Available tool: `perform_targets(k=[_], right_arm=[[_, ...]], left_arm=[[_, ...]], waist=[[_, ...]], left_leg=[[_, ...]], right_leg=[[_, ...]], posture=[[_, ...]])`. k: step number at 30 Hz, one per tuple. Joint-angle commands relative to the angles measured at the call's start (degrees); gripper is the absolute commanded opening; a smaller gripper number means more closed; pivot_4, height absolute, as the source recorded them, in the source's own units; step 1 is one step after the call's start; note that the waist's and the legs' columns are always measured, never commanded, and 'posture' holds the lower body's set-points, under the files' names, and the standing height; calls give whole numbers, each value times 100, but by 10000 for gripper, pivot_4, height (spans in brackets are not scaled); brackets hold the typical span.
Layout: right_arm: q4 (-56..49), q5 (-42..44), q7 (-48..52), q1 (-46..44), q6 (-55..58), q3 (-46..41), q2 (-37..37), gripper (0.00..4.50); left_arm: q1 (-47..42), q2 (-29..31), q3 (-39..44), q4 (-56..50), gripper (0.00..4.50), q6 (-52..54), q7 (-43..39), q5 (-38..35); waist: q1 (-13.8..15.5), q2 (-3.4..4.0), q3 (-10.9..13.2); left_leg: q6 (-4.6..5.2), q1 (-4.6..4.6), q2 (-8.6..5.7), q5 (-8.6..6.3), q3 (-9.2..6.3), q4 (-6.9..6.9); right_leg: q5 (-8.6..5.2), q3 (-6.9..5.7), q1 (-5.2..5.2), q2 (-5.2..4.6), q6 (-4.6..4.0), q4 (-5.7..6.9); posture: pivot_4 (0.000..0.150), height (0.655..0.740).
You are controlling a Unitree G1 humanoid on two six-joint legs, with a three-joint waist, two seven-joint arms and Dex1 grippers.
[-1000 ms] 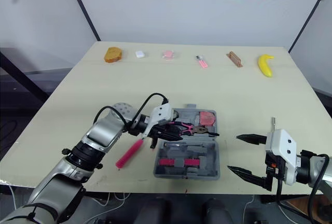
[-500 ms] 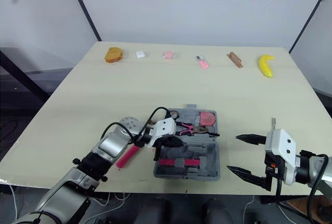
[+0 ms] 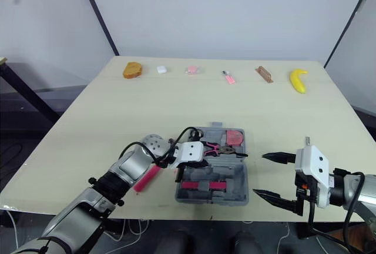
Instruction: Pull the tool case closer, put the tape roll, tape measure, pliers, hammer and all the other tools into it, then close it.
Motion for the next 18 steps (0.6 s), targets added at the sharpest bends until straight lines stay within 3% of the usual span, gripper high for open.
perform_targets(k=[1, 4, 10, 14, 18], right_arm=[[119, 47, 18, -211, -31, 120, 18, 45000], [319, 49, 30, -293, -117, 159, 109, 45000], [543, 22, -678, -590, -197, 332, 932, 45000], [738, -596, -1387, -734, -624, 553, 1562, 45000], [1091, -941, -2080, -1148, -777, 827, 2245, 45000]], left_arm=[[498, -35, -142, 632, 425, 167, 167, 235], [755, -321, 414, 203, 425, 445, 202, -472], [1381, -642, 2217, -1224, 425, 1584, 886, -2078], [1860, -764, 3140, -2087, 425, 2162, 1767, -2575], [2405, -978, 4148, -2299, 425, 1801, 2368, -3039]], waist=[[-3, 12, -36], [-4, 36, -55], [-1, 14, -3], [-11, 12, 32], [-108, 12, 47]], left_leg=[[0, 1, 1, 0, 1, 0], [0, 1, 1, 0, 4, 1], [0, -20, 4, 0, -13, 1], [0, -22, 6, 0, -27, -1], [-1, -18, 10, 0, -31, -7]], right_leg=[[-3, 1, 0, 0, -5, 0], [-3, 5, 0, -2, -5, 1], [4, -4, -17, -2, 5, 2], [4, -6, -21, -2, 5, 3], [17, 3, -22, -13, -14, 3]], posture=[[1500, 7400], [1500, 7400], [1500, 7400], [1500, 7400], [1500, 7400]])
